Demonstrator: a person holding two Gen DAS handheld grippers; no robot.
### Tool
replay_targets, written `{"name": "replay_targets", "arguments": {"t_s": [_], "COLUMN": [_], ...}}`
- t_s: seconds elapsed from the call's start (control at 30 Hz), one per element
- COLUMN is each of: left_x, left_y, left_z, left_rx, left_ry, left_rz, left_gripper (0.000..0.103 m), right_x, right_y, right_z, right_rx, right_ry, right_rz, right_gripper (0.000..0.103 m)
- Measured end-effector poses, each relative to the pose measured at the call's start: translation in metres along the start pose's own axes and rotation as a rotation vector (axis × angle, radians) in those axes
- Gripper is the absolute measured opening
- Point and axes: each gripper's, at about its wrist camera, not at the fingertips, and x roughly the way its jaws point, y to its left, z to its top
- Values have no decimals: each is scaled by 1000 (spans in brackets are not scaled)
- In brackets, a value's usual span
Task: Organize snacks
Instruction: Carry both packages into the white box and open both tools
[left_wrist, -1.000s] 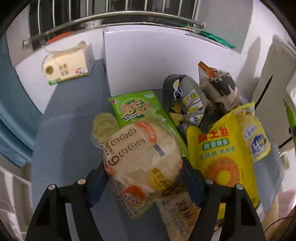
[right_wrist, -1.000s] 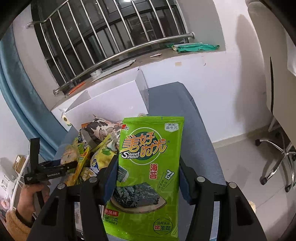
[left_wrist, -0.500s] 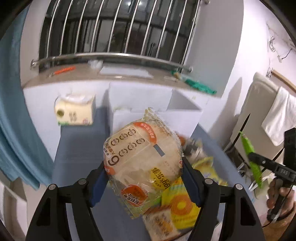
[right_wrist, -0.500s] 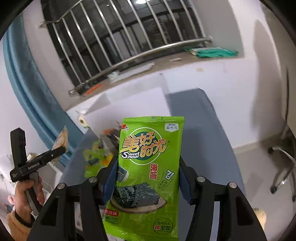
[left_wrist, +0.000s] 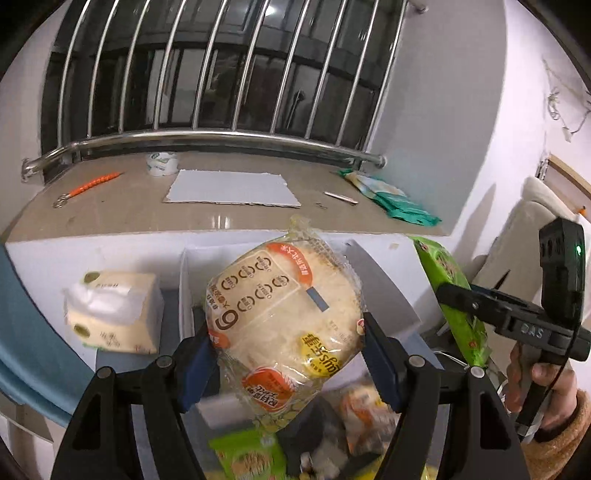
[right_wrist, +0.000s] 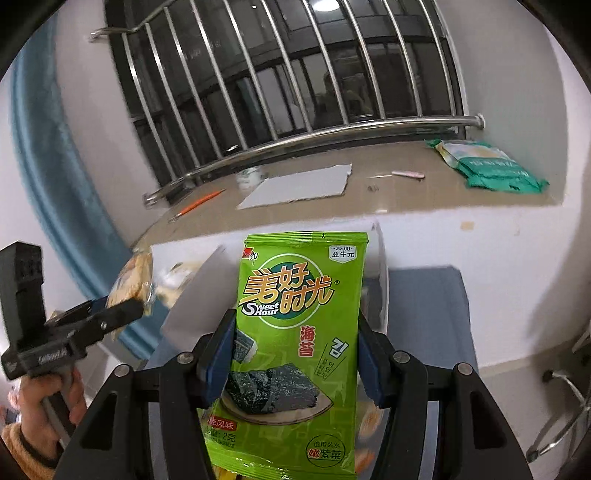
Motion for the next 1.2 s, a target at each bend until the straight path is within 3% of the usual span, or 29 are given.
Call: {"name": "replay_targets", "arguments": {"t_s": [0.2,0.23,0.3,0.33,0.37,0.53,0.77,0.93,1.07,1.2], "left_x": [38,45,56,59,62,56,6,-52,-97,-126], "left_y": [-3,-1,2,3,5,7,-6,-25,-42,-51], "left_z": [15,17,17,15,13,-3,-10,-30,-62,-106], "left_rx": [35,34,27,25,30,58,90,128,160,156], "left_ry": [25,37,67,80,88,95,23,-54,-105,-102], "left_rz": [45,48,71,86,100,142,136,102,61,20], "left_gripper": [78,80,101,103,103,103,103,103,103,103], "right_x": [54,61,74,78,82,73,37,-18,-69,-107], "right_y": [-16,-17,-18,-18,-18,-18,-10,1,12,19], "right_z": [43,47,54,57,60,59,47,27,-8,-59], "right_rx": [18,17,16,16,13,28,-7,-36,-93,-122], "right_ry": [44,45,60,63,68,20,-24,-99,-161,-183], "right_rz": [-47,-52,-48,-50,-57,-61,-61,-17,16,39], "right_gripper": [64,67,76,93,103,103,103,103,103,103]}}
